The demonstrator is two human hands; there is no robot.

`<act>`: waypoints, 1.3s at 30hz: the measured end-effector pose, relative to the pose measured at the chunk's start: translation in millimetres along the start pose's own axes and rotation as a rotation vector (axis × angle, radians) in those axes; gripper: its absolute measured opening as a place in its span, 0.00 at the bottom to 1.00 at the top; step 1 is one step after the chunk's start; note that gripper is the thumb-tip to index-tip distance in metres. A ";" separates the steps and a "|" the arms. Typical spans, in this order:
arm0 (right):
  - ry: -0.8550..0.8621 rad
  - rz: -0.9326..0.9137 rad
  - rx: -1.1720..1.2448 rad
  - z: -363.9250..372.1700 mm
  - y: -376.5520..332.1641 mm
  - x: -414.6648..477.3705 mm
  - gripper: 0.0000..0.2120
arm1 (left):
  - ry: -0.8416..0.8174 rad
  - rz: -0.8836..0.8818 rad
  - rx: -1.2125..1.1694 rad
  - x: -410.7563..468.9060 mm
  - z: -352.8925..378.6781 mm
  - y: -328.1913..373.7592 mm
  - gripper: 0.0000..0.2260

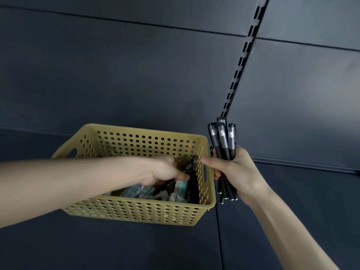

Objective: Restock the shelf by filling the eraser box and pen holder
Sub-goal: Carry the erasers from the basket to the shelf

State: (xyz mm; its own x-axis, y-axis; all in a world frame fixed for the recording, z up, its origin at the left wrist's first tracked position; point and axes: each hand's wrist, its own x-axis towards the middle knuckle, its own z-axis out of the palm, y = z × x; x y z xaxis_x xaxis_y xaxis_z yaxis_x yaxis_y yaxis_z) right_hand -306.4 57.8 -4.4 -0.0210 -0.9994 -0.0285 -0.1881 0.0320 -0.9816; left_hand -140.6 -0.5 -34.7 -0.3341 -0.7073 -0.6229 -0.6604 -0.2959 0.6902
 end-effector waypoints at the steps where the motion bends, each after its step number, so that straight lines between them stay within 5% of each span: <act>1: 0.003 -0.006 0.005 0.3 0.1 -0.5 0.12 | -0.038 0.011 -0.085 -0.5 1.4 0.6 0.10; 15: 0.029 -0.036 -0.036 -0.2 -1.5 -5.6 0.10 | -0.117 0.305 -0.176 -9.9 -19.1 -4.8 0.14; 22: 0.011 -0.091 -0.072 3.1 -19.7 -5.0 0.10 | 0.121 0.482 -0.326 -26.2 -35.7 -1.0 0.08; 29: -0.169 -0.152 0.029 10.5 -57.8 -1.3 0.13 | 0.092 0.794 -0.649 -76.1 -46.6 41.1 0.06; 39: -0.388 -0.150 0.383 -2.0 -81.2 -19.1 0.18 | 0.068 1.012 -0.633 -112.3 -35.2 73.3 0.05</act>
State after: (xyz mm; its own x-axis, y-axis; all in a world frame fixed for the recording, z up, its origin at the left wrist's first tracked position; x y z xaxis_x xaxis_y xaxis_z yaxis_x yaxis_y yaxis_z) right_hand -292.7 74.3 76.3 0.3550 -0.9271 0.1204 0.2103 -0.0464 -0.9765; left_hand -127.8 34.7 98.8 -0.4624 -0.8286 0.3155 0.3369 0.1650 0.9270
